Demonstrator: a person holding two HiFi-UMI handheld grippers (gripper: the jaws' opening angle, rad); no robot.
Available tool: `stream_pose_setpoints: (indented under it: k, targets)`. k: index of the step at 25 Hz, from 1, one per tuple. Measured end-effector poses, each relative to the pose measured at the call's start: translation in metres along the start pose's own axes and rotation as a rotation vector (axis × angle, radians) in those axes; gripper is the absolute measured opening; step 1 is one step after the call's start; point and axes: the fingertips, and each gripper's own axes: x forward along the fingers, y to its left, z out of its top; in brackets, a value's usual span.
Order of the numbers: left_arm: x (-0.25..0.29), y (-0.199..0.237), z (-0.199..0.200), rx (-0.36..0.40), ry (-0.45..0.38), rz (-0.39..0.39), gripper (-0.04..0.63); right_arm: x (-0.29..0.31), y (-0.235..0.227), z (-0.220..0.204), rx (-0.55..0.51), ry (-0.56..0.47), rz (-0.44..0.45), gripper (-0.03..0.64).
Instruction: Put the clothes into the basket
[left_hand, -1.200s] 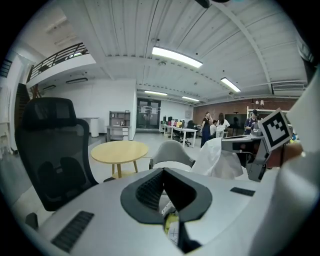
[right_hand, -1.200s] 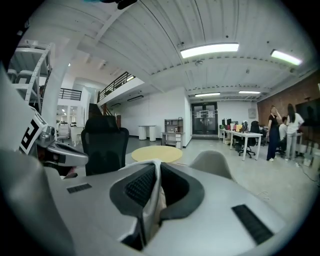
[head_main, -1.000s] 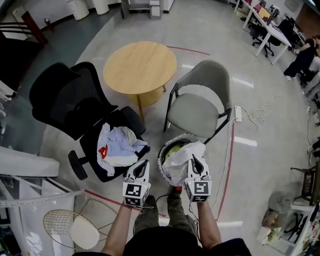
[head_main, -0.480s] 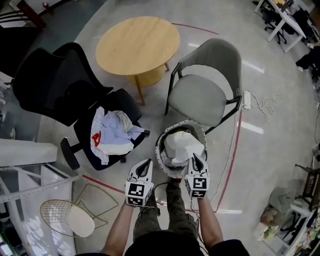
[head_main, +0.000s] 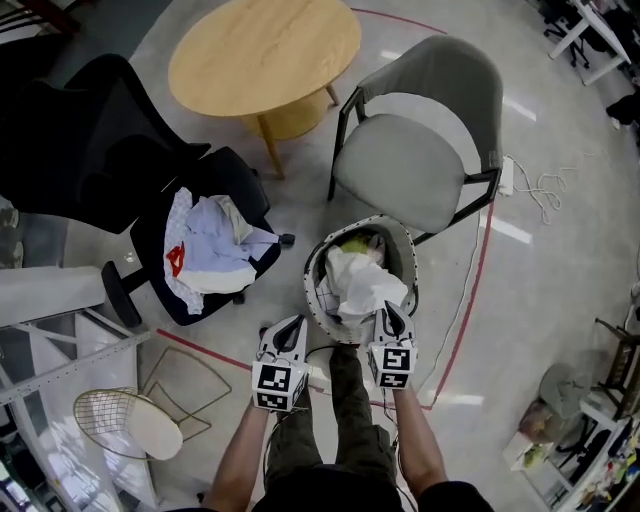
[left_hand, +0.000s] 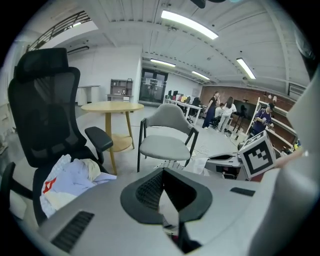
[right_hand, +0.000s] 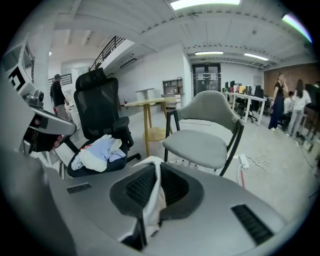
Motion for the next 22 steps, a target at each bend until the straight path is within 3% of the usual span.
stream_pose_setpoints:
  k: [5, 14, 18, 22]
  targets:
    - [0.018, -0.004, -0.029, -0.02, 0.041, -0.011, 0.006, 0.021, -0.007, -0.051, 0.018, 0.065, 0.009, 0.037]
    - [0.034, -0.009, -0.056, -0.027, 0.094, -0.02, 0.006, 0.039, -0.014, -0.095, 0.07, 0.135, 0.016, 0.043]
    - [0.031, -0.012, -0.053, -0.039, 0.096, -0.023, 0.006, 0.036, -0.009, -0.095, 0.15, 0.116, 0.062, 0.248]
    - [0.028, -0.01, -0.04, -0.049, 0.081, -0.021, 0.006, 0.032, -0.008, -0.084, 0.149, 0.092, 0.07, 0.29]
